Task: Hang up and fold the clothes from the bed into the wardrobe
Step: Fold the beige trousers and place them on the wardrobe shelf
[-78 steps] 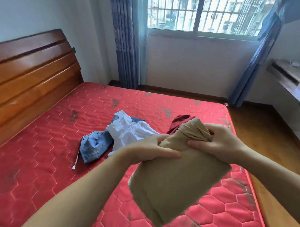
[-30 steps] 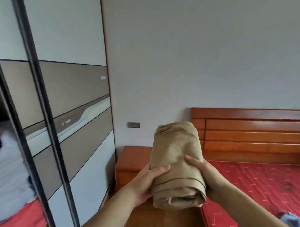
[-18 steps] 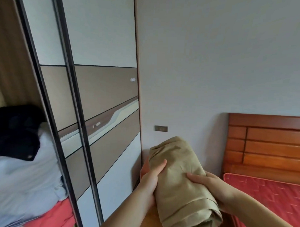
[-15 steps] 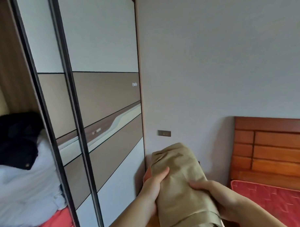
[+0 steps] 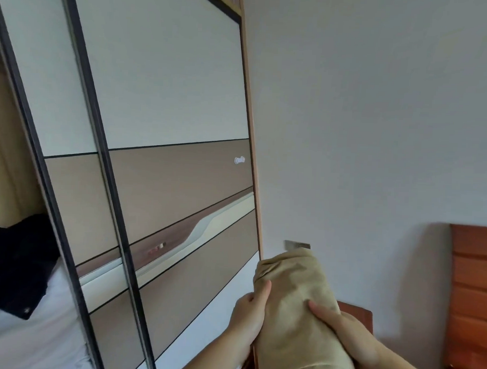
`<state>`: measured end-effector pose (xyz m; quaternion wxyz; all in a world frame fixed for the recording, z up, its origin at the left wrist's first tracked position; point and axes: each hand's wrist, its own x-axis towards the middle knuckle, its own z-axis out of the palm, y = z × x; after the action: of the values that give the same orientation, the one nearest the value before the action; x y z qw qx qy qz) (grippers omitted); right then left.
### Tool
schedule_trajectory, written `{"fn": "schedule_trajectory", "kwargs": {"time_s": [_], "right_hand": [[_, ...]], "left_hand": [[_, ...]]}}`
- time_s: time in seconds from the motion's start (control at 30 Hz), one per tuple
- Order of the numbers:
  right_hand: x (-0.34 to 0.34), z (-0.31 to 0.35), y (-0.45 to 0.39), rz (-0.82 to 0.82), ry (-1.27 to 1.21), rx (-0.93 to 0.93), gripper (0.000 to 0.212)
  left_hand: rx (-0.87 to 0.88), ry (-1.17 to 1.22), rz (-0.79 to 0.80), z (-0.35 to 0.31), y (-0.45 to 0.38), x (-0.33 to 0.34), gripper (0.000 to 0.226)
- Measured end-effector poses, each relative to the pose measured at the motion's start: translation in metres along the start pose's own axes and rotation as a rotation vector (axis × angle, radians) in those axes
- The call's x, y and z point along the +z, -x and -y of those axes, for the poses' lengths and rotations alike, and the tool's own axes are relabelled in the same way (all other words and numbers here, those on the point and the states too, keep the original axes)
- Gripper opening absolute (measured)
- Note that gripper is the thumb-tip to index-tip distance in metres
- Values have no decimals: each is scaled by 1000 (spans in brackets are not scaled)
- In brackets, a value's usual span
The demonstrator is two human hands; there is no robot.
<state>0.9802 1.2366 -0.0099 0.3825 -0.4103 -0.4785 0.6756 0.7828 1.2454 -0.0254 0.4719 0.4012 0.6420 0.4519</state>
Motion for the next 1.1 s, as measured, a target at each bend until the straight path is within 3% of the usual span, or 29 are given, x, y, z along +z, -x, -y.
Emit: {"fn": "schedule_trajectory", "kwargs": {"time_s": [0.1,0.3,0.53,0.7,0.83,0.97,1.03,1.1], "right_hand": [[-4,12,-53,-44,55,-35,35],[-13,27,-187,-106,84,-9,49],[-37,53,-310,-122,52,11,49],[-75,72,-395,-120,16,-2,54],[-110,81,-462,-97,-23,-24,72],[-138,97,-523,-55,-34,1,85],[-146,104,-551,-51,-16,8,83],[-148,111,-572,-44,-6,18,68]], "left_hand": [[35,-33,-27,-11,-54,-2,73],[59,-37,37,-31,-187,-13,72],[114,-93,55,-68,-308,-8,41],[218,-248,58,-102,-387,6,41],[333,-591,-81,-125,-452,10,42],[525,-1382,-264,-164,-529,-7,32],[496,-1675,-285,-184,-567,-16,27],[407,-1879,-303,-199,-603,-27,32]]}}
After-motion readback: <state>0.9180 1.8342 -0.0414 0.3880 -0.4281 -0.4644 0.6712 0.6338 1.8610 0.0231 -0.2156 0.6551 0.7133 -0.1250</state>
